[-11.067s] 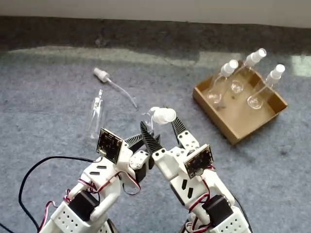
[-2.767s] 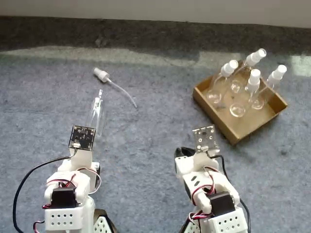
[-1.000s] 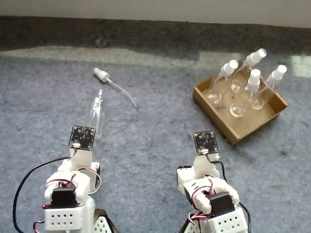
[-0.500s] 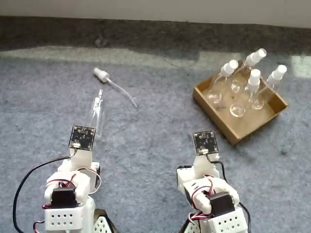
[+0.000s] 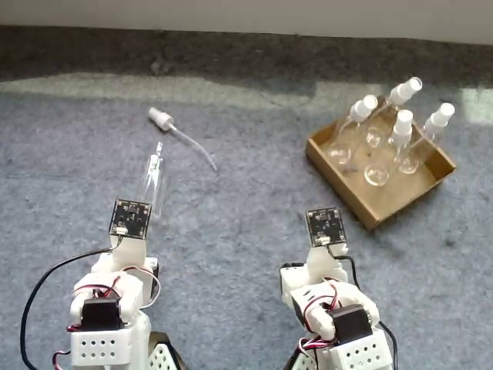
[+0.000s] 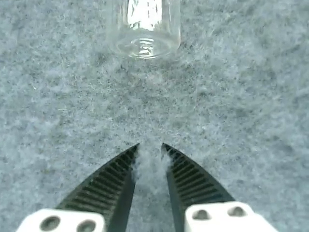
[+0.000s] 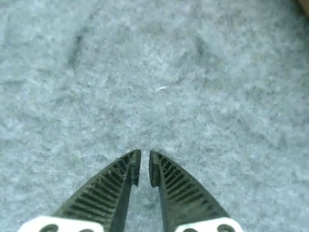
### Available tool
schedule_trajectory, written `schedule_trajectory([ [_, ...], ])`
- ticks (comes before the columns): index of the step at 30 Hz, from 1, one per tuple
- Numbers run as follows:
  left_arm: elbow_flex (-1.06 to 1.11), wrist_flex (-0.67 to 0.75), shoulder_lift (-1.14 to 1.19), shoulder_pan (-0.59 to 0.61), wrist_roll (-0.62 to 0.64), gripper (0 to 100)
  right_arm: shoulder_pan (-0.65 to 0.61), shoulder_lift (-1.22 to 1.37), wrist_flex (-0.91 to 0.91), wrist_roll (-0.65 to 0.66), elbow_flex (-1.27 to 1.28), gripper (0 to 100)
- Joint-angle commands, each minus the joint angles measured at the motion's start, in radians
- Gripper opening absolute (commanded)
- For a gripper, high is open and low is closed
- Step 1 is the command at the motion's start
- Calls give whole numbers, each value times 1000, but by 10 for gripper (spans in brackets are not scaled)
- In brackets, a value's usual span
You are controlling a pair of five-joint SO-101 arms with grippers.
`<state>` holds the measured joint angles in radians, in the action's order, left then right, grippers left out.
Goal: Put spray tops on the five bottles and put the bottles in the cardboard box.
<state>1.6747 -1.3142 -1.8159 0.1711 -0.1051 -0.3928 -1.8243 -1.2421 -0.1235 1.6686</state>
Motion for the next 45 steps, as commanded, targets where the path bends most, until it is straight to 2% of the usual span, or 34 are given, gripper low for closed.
schedule_trajectory([
  [1, 19, -5, -10, 12, -8, 39, -12, -13, -4, -9, 133, 17],
  [45, 19, -5, -10, 12, -8, 39, -12, -13, -4, -9, 133, 17],
])
